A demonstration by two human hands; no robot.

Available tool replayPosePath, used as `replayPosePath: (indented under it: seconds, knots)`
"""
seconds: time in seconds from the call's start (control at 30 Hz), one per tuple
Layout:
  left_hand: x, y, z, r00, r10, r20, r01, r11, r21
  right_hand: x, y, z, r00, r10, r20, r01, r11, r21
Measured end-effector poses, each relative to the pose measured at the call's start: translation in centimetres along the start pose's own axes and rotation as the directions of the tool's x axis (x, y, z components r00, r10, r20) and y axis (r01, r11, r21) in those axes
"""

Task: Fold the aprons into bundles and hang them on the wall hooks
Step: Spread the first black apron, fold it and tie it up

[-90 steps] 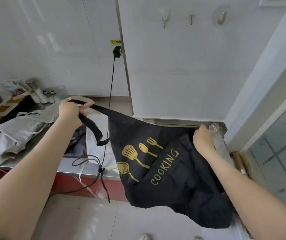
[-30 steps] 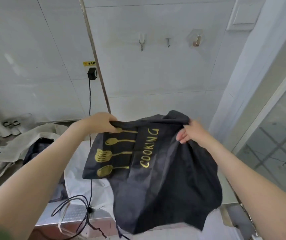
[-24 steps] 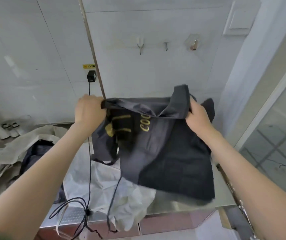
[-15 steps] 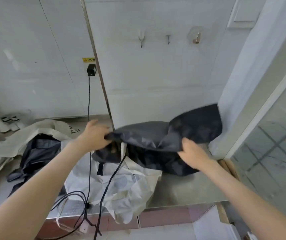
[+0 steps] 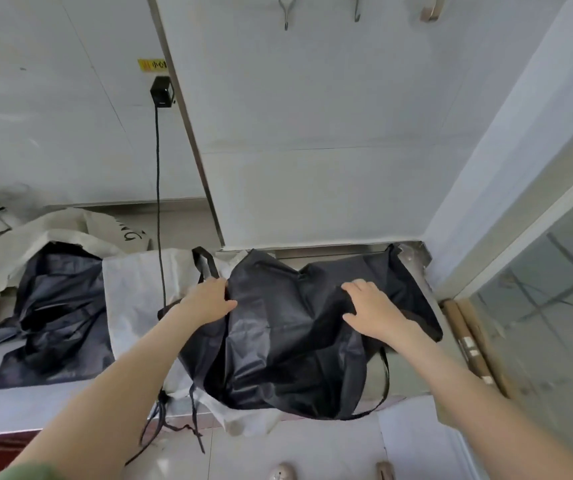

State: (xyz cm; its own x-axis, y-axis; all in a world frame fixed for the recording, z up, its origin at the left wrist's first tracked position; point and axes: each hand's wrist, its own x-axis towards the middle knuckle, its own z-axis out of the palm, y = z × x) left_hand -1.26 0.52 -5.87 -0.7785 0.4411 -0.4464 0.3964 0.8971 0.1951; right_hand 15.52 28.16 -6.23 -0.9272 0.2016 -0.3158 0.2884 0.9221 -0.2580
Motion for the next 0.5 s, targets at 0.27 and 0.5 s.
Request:
replayPosePath:
  seconds: [0.27, 0.5]
  knots:
    - [5.3, 0.1, 3.5, 0.983, 0.017, 0.182, 0.026, 0.973, -0.230, 4.5, -1.4, 4.5, 0.926, 0.066, 0.371, 0.027, 0.971, -0.239]
    - [7.5, 1.7, 2.8, 0.969, -0.088, 0.230, 0.050, 0.985, 0.167, 4.5, -0.6, 1.8, 0.853, 0.056, 0.519, -0.137, 0.984, 0.118]
